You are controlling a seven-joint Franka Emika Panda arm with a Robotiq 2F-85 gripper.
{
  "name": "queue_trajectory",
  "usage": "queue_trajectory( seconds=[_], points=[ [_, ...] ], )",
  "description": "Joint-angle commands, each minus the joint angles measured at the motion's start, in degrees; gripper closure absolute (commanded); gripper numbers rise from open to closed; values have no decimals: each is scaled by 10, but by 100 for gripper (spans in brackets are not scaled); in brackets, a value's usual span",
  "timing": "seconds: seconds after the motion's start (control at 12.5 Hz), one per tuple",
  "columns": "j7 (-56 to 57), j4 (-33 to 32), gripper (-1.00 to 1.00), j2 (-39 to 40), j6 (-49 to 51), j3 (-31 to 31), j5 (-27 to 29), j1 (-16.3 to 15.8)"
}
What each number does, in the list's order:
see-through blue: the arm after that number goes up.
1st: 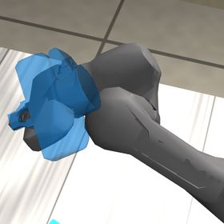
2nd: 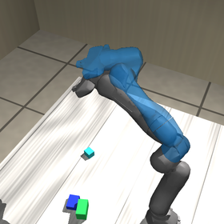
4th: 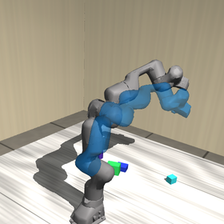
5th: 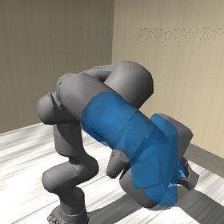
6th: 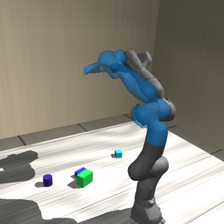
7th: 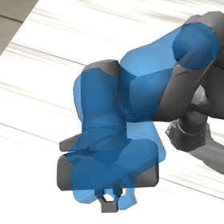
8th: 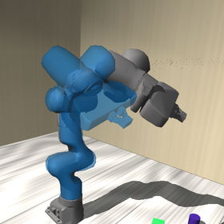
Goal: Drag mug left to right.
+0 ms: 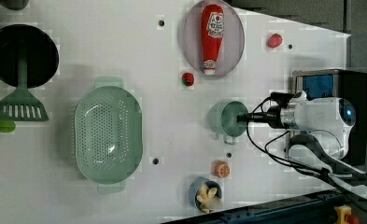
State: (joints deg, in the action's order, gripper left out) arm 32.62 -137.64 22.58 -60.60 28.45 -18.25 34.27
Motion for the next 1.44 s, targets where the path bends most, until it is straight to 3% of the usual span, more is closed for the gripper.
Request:
queue_trajectory(
  seconds=[0.08,0.48,0.96,1.2,1.44],
  points=[
    [39,3,65,-11,0,-14,0,30],
    [53,7,65,-12,0,-25,0,62],
    [100,19,59,-12,-1,-55,0,70],
    [99,29,-5,-40,3,-40,1,70],
    [24,44,-74,-133,54,2,43,68]
  ],
)
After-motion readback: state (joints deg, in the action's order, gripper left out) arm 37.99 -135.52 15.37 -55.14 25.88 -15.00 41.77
